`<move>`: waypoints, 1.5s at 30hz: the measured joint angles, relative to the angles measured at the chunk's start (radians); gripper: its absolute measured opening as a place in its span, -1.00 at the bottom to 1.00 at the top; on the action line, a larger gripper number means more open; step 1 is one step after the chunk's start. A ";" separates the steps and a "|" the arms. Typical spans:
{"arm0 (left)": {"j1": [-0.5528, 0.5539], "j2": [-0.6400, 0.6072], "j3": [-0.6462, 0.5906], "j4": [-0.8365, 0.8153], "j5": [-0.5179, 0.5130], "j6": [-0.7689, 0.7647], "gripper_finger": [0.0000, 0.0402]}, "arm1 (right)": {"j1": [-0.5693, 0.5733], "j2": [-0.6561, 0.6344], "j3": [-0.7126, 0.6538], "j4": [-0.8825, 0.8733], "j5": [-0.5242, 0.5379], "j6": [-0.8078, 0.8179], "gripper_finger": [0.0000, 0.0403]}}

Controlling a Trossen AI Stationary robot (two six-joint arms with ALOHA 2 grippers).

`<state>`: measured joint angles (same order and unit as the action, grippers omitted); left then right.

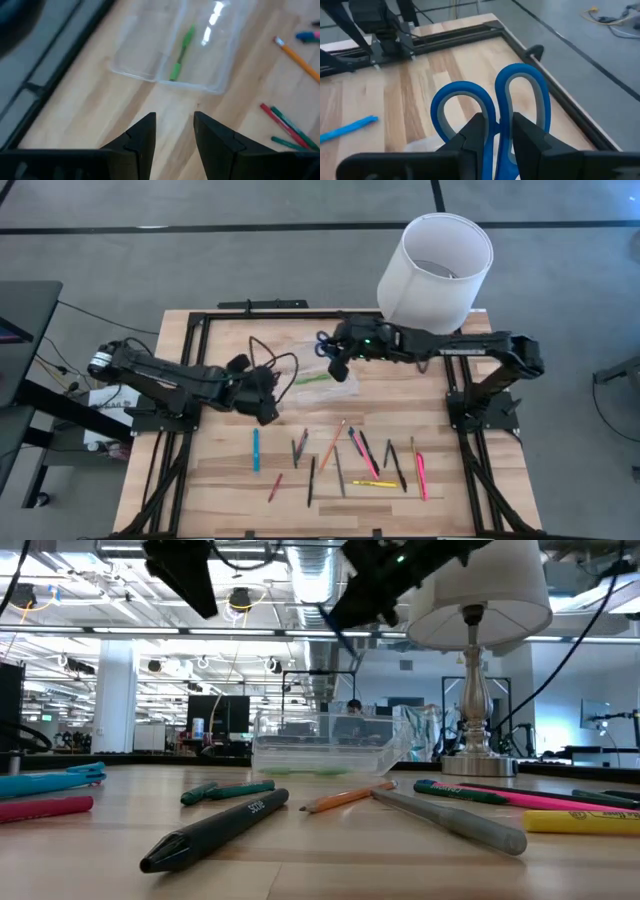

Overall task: Pick & place school supplies into a supply box
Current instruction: Put the blue scissors into the transparent supply box

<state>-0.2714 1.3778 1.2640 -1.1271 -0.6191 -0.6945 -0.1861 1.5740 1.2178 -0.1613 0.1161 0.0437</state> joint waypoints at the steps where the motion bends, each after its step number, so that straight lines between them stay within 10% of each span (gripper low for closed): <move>1: -0.023 -0.010 0.000 -0.028 -0.029 -0.045 -0.36 | -0.002 0.022 0.008 0.003 -0.017 0.000 -0.69; 15: -0.291 -0.087 0.000 -0.394 -0.259 -0.597 -0.36 | -0.001 0.150 0.025 -0.069 -0.075 -0.063 -0.69; 45: -0.304 -0.085 0.000 -0.436 -0.332 -0.609 -0.36 | 0.079 0.328 0.024 -0.159 -0.183 -0.063 -0.69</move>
<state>-0.5755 1.2926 1.2640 -1.5635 -0.9516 -1.3035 -0.1076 1.9020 1.2422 -0.3201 -0.0672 -0.0198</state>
